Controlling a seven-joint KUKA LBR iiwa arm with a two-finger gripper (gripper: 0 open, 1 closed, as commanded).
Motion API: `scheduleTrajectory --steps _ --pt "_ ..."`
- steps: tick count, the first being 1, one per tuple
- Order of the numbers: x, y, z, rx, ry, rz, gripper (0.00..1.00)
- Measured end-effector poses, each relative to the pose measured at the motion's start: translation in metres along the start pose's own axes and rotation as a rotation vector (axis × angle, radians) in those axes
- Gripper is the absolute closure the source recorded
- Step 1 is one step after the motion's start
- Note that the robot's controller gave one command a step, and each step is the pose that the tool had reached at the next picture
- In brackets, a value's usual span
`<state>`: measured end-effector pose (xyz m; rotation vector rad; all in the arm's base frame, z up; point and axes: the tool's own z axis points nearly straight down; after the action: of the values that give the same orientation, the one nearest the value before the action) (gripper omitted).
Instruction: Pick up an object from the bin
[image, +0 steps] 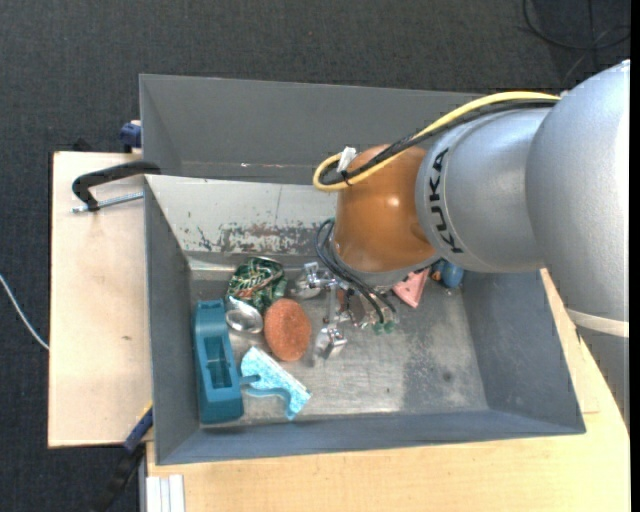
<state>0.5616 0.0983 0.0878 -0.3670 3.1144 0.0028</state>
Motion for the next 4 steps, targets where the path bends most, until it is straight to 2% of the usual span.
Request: scheduleTrajectory --steps 1,2,3,4 --pt "0.009 0.021 0.007 0.0 0.006 -0.052 0.0" --pt "0.011 0.025 0.008 0.001 0.007 -0.128 0.0" --pt "0.03 0.026 0.012 0.004 -0.007 -0.196 1.0" --pt "0.03 0.026 0.012 0.004 -0.007 -0.197 1.0"
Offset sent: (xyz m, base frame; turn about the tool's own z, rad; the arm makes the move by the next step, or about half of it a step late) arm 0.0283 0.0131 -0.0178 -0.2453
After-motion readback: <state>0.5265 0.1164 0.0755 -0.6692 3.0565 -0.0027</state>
